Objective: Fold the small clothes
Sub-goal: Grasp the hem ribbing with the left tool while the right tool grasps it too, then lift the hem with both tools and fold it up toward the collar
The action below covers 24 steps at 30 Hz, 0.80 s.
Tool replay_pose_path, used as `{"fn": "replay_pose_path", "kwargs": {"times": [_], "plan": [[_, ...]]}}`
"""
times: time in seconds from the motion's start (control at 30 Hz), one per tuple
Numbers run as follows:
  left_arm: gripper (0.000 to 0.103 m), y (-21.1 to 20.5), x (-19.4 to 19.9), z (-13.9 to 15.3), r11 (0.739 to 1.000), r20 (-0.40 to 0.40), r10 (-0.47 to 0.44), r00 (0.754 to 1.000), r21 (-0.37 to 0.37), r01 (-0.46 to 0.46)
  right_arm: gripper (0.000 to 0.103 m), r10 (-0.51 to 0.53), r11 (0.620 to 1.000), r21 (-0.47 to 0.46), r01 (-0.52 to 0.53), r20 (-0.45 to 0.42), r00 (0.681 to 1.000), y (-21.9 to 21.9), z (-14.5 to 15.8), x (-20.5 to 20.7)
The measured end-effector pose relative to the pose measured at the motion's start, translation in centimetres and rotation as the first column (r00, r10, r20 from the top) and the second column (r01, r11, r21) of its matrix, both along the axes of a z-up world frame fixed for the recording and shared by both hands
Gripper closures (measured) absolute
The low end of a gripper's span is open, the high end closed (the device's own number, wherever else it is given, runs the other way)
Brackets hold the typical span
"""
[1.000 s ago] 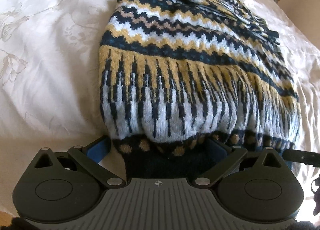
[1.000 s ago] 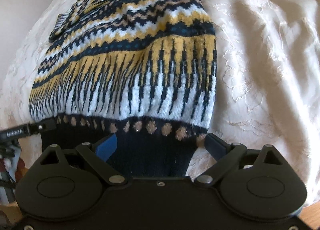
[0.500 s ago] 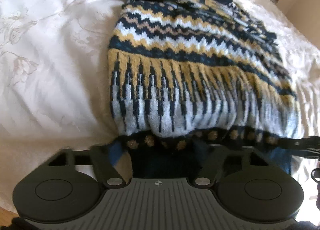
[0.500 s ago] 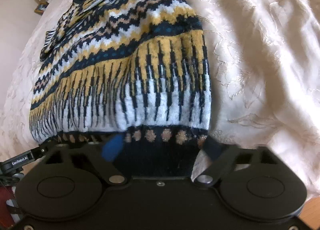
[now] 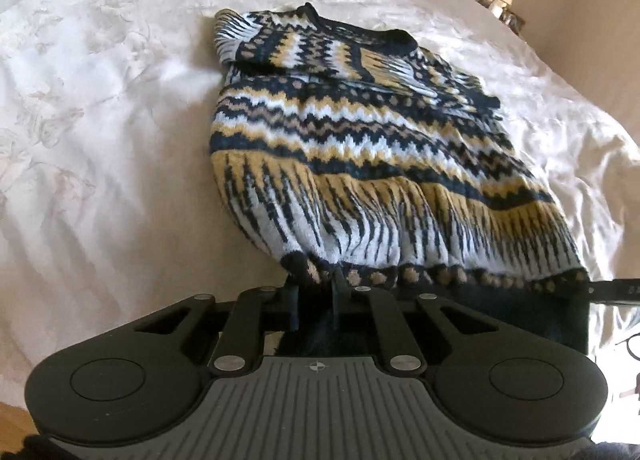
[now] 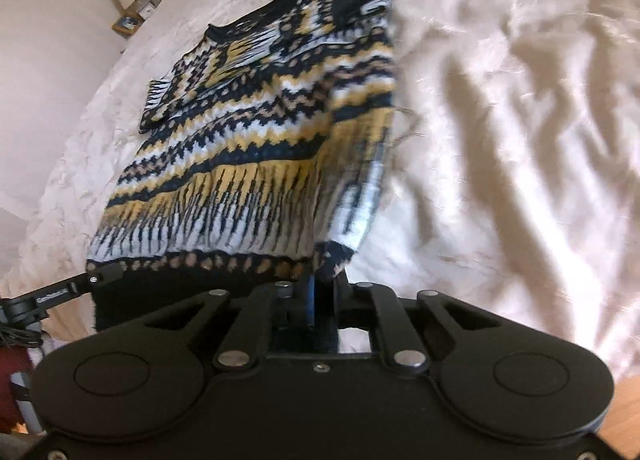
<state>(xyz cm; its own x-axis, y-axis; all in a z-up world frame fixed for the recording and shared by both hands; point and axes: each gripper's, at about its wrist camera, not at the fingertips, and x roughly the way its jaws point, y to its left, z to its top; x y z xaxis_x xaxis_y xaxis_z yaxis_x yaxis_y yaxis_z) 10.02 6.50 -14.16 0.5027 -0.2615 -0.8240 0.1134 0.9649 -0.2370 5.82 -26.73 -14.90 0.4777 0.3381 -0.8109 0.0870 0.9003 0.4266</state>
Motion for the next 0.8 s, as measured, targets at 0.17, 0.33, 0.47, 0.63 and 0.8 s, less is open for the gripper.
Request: {"fn": "replay_pose_path", "kwargs": {"times": [0.17,0.33,0.47,0.63,0.8], "plan": [[0.088,-0.6,-0.5,-2.3,0.996,-0.063,-0.039,0.997,0.08,0.044,0.089,-0.033,0.999,-0.032,0.032,-0.055,0.998,-0.6,-2.0,0.1],[0.071,0.4,-0.4,-3.9,0.999,-0.094,0.042,0.995,0.033,-0.039,0.087,-0.019,0.999,-0.036,0.016,-0.089,0.996,-0.2,-3.9,1.3],[0.058,1.8,-0.7,-4.6,0.989,-0.105,0.146,0.984,-0.021,-0.149,0.083,-0.005,0.999,-0.042,0.002,-0.092,0.996,0.0,-4.3,1.3],[0.037,3.0,-1.1,-5.1,0.966,-0.098,0.232,0.968,-0.089,-0.241,0.082,0.017,0.998,-0.054,-0.023,-0.103,0.994,-0.2,-4.6,0.9],[0.037,1.9,0.3,-5.7,0.973,-0.104,0.197,0.975,-0.101,-0.208,0.079,0.033,0.997,-0.067,-0.04,-0.109,0.994,-0.4,-4.7,0.9]]}}
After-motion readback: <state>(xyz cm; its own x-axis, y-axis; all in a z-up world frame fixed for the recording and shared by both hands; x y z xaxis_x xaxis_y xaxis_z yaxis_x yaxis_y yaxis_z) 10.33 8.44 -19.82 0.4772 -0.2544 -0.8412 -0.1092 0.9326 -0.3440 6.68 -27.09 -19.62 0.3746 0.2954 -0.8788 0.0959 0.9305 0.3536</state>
